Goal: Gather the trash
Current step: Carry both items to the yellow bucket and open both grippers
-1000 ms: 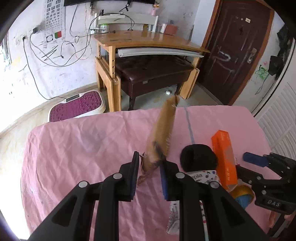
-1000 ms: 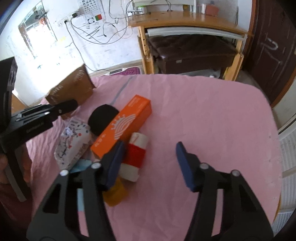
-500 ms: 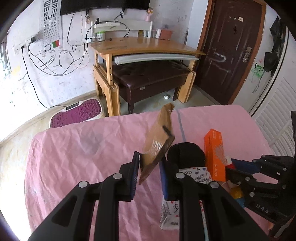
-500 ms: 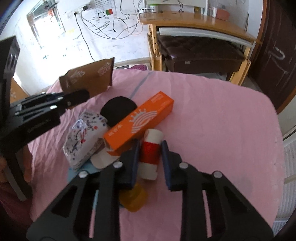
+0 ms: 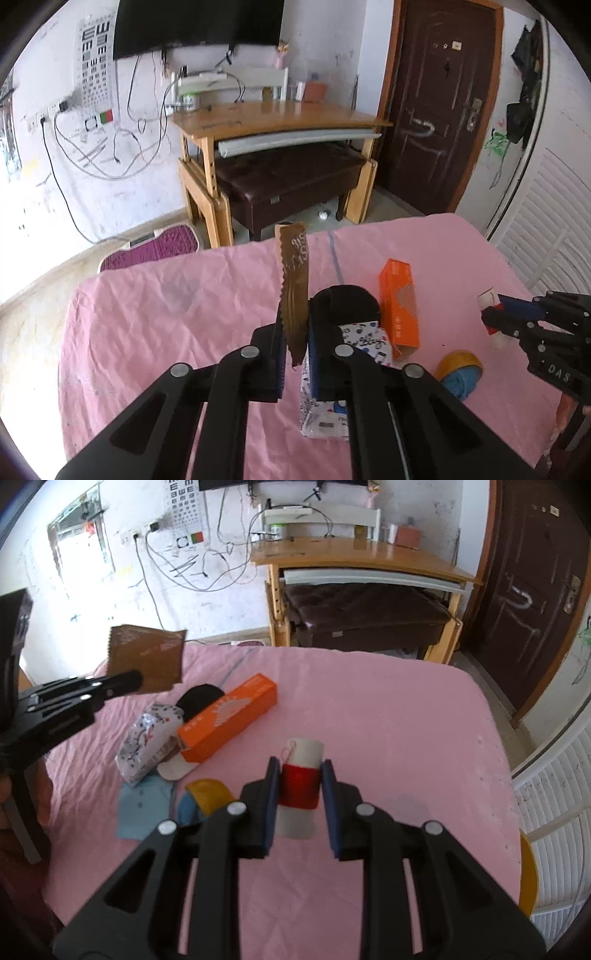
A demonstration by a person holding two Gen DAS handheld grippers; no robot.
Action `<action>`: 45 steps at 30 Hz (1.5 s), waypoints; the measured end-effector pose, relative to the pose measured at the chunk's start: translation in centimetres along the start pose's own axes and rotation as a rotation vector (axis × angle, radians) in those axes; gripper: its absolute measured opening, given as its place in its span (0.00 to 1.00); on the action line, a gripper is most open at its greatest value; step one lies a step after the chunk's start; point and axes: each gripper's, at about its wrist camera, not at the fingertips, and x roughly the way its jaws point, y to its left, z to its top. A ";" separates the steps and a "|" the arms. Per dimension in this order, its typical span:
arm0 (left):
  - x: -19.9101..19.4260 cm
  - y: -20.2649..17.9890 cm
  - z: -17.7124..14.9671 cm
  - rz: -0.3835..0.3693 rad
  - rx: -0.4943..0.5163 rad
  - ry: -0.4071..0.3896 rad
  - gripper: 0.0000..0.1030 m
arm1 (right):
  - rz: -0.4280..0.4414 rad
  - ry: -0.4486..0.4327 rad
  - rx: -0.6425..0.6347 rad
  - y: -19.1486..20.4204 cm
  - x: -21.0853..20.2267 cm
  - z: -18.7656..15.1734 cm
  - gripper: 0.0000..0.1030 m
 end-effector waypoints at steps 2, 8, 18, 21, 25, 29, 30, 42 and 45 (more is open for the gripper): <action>-0.6 -0.3 -0.3 -0.018 0.009 -0.020 0.05 | 0.003 -0.007 0.010 -0.5 -0.3 -0.3 0.21; -2.9 -1.0 -1.0 -0.034 0.025 -0.064 0.05 | -0.005 -0.053 0.038 -1.8 -1.9 -0.9 0.21; -5.1 -4.6 -0.5 -0.048 0.082 -0.089 0.05 | -0.034 -0.098 0.096 -5.1 -4.1 -1.7 0.21; -5.4 -6.5 0.1 -0.067 0.106 -0.096 0.05 | -0.056 -0.107 0.118 -6.8 -4.6 -2.1 0.21; -5.6 -10.0 0.8 -0.107 0.154 -0.102 0.05 | -0.086 -0.118 0.153 -8.9 -5.2 -2.8 0.21; -5.7 -14.0 1.3 -0.156 0.204 -0.106 0.05 | -0.112 -0.132 0.197 -11.6 -6.0 -3.7 0.21; -5.7 -15.2 1.4 -0.171 0.219 -0.108 0.05 | -0.120 -0.136 0.207 -12.2 -6.2 -4.1 0.21; -4.2 -26.2 0.6 -0.278 0.347 -0.069 0.05 | -0.162 -0.172 0.359 -20.4 -8.0 -8.1 0.21; -3.7 -28.7 0.4 -0.292 0.378 -0.051 0.05 | -0.167 -0.174 0.402 -22.4 -8.0 -9.4 0.21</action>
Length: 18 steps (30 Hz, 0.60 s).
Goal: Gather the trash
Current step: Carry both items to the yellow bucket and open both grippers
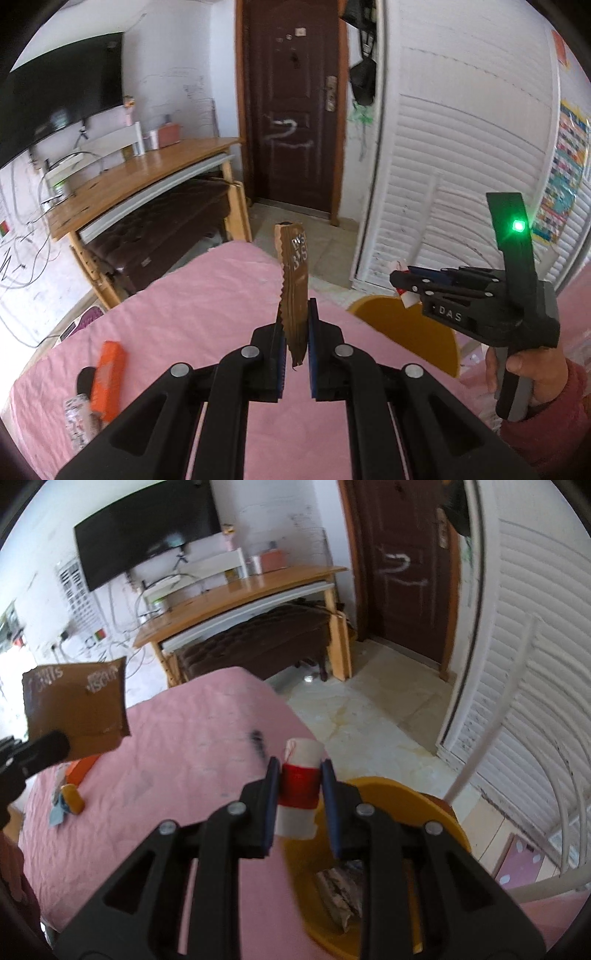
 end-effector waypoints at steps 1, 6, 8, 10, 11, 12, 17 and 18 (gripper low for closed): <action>0.5 -0.9 0.1 -0.007 0.011 0.008 0.05 | -0.003 0.003 0.010 -0.7 0.1 -0.2 0.21; 2.6 -4.1 0.6 -0.042 0.052 0.041 0.05 | -0.007 0.044 0.052 -3.6 1.5 -1.5 0.21; 3.6 -5.6 0.7 -0.059 0.065 0.057 0.05 | -0.007 0.072 0.060 -4.4 2.3 -2.1 0.22; 4.8 -6.9 0.8 -0.080 0.060 0.074 0.05 | -0.007 0.091 0.081 -5.3 2.9 -2.8 0.33; 5.4 -7.4 0.8 -0.097 0.049 0.082 0.05 | -0.014 0.094 0.095 -5.8 3.1 -3.1 0.43; 6.0 -7.9 0.8 -0.115 0.035 0.094 0.05 | -0.018 0.097 0.103 -6.2 3.3 -3.1 0.45; 9.0 -9.4 -0.3 -0.144 -0.025 0.131 0.05 | -0.029 0.089 0.162 -8.8 2.9 -3.4 0.45; 9.5 -9.4 -0.5 -0.151 -0.036 0.143 0.05 | -0.031 0.087 0.174 -9.2 2.8 -3.4 0.46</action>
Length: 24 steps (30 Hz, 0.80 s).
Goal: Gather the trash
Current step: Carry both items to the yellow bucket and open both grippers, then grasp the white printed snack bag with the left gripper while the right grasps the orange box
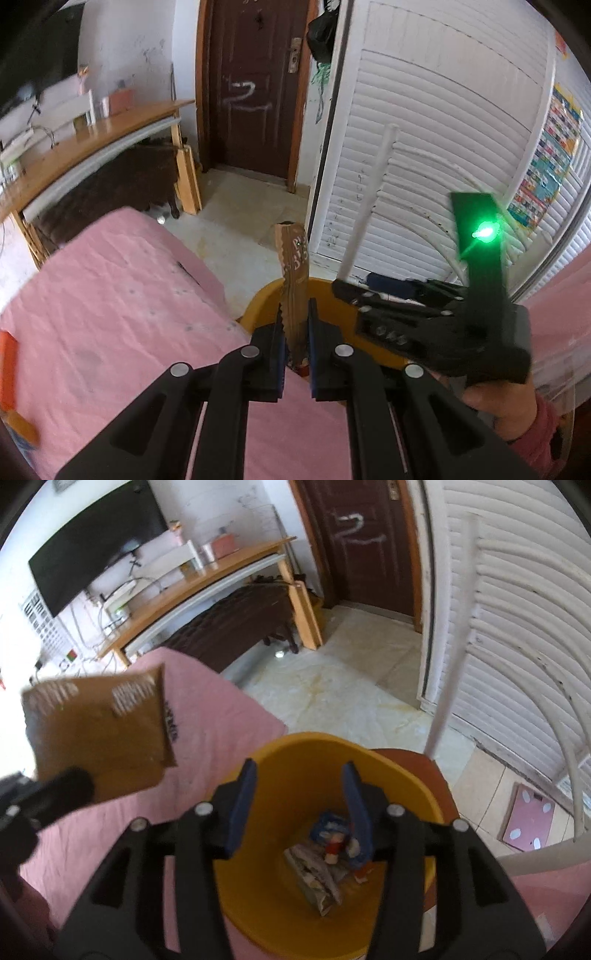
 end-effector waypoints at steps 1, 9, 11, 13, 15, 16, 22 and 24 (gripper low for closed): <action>0.6 0.1 -0.1 -0.019 -0.015 0.021 0.06 | 0.000 -0.002 0.015 -0.5 -0.1 0.1 0.47; 0.7 1.4 -0.8 -0.076 -0.076 0.034 0.81 | -0.003 -0.034 0.076 -2.3 -1.0 0.5 0.50; 0.1 2.1 -1.2 -0.061 -0.092 0.031 0.81 | 0.003 -0.038 0.063 -1.6 -1.2 0.6 0.50; -0.7 3.1 -1.3 -0.036 -0.111 0.019 0.81 | 0.013 -0.041 0.047 -1.0 -1.4 0.5 0.50; -1.6 4.2 -1.5 -0.017 -0.132 0.007 0.81 | 0.022 -0.045 0.020 0.0 -1.5 0.5 0.51; -2.0 4.9 -1.7 -0.005 -0.147 0.000 0.81 | 0.024 -0.046 0.011 0.5 -1.6 0.5 0.51; -4.6 8.4 -2.4 0.019 -0.222 -0.037 0.81 | 0.040 -0.042 -0.065 4.0 -1.7 0.6 0.57; -5.8 9.5 -2.9 0.040 -0.237 -0.059 0.81 | 0.042 -0.039 -0.085 5.0 -1.7 0.6 0.57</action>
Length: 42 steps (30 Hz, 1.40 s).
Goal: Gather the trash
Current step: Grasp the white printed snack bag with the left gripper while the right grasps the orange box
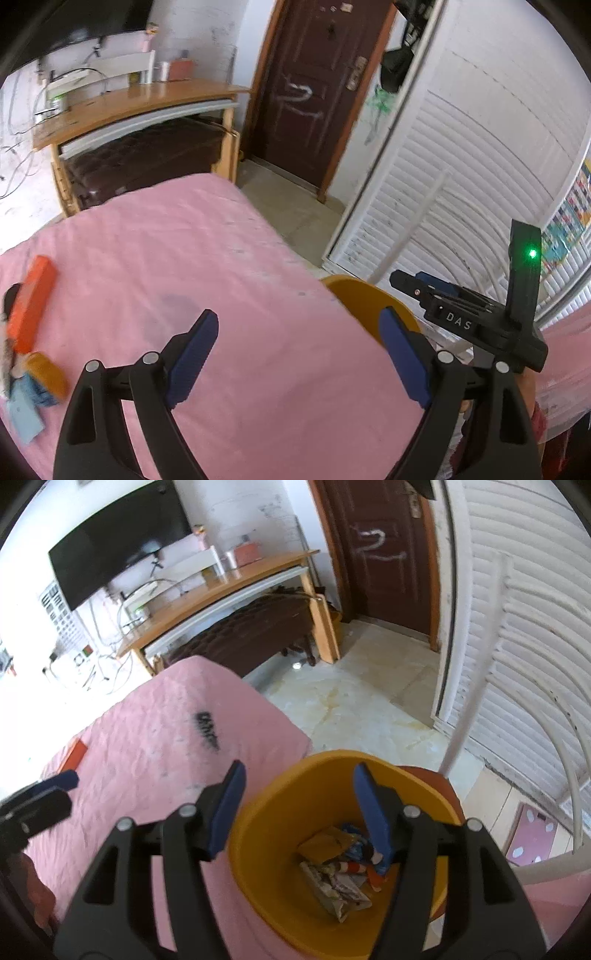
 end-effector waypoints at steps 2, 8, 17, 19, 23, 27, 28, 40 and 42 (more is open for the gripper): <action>-0.9 0.8 0.0 0.020 -0.007 -0.018 0.81 | 0.008 0.007 -0.021 1.0 0.2 0.1 0.57; -4.7 3.8 -0.3 0.118 -0.021 -0.086 0.81 | 0.046 0.023 -0.090 4.6 0.6 0.1 0.57; -9.7 10.2 -0.4 0.332 -0.058 -0.108 0.82 | 0.124 0.036 -0.201 10.7 0.8 0.2 0.68; -10.2 11.9 -0.5 0.362 -0.067 -0.083 0.82 | 0.141 0.041 -0.228 12.2 0.9 0.1 0.68; -10.6 15.4 -1.2 0.446 -0.082 -0.031 0.82 | 0.176 0.053 -0.291 15.7 1.2 0.1 0.68; -10.7 18.8 -1.6 0.473 -0.144 0.000 0.82 | 0.188 0.068 -0.359 19.2 1.7 0.1 0.68; -10.8 19.8 -1.8 0.466 -0.163 0.005 0.82 | 0.189 0.071 -0.371 19.9 1.8 0.1 0.68; -7.8 23.3 -3.3 0.410 -0.163 0.099 0.82 | 0.195 0.086 -0.440 23.9 1.7 -0.1 0.74; -7.6 24.2 -3.7 0.399 -0.192 0.107 0.82 | 0.195 0.088 -0.450 24.4 1.7 -0.1 0.74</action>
